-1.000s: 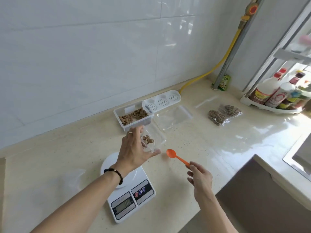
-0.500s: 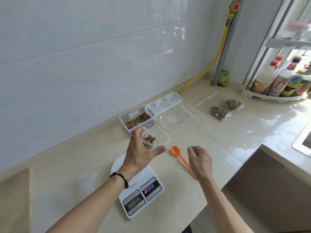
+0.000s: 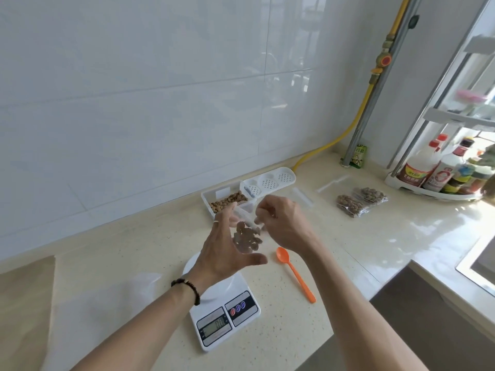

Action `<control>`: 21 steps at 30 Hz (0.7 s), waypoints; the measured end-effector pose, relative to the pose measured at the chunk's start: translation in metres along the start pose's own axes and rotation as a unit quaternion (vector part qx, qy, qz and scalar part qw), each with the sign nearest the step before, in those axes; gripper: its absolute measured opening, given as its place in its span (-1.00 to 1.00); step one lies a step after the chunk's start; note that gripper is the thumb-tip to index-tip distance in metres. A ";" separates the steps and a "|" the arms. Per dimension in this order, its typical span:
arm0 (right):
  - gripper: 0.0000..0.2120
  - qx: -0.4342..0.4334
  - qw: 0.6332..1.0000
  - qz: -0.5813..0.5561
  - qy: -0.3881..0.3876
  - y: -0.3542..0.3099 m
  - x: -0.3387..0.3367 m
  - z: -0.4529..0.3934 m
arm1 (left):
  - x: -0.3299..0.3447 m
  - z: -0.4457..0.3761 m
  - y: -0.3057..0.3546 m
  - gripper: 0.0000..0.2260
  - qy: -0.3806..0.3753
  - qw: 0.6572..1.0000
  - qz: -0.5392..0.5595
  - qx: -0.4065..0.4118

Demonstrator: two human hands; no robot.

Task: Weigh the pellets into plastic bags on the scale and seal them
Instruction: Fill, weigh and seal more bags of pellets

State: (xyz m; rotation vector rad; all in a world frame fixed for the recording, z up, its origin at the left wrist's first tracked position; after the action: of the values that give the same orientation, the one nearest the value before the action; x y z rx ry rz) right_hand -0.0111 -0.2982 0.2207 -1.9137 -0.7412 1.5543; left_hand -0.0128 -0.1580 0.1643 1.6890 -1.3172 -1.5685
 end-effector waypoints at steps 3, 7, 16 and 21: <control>-0.78 -0.028 0.999 -0.036 -0.010 -0.009 0.002 0.001 | -0.010 0.003 -0.019 -0.35 -0.033 0.999 -0.005 -0.033; -0.83 0.007 0.993 -0.118 0.018 -0.001 0.003 -0.003 | -0.024 0.007 -0.059 -0.96 -0.046 0.993 0.004 -0.110; -0.88 0.163 0.979 -0.113 -0.056 0.077 0.075 0.007 | -0.046 0.006 -0.111 -0.91 -0.035 0.985 -0.069 -0.155; -0.89 0.290 0.941 -0.157 -0.071 0.130 0.118 0.022 | -0.041 -0.005 -0.145 -0.94 -0.055 0.973 -0.149 -0.165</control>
State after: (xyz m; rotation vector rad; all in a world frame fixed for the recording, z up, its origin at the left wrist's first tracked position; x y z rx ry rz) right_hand -0.0032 -0.3015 0.0434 -1.2025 -0.5321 1.5036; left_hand 0.0433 -0.0622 0.0618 1.6596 -0.8151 -1.9507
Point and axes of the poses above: each hand's wrist, its own z-axis away from the middle knuckle, its own x-axis out of the palm, y = z × x, the point moved 7 cm from there along -z, towards the middle knuckle, and after that the axes turned 4 degrees about y, right-handed, at the moved point
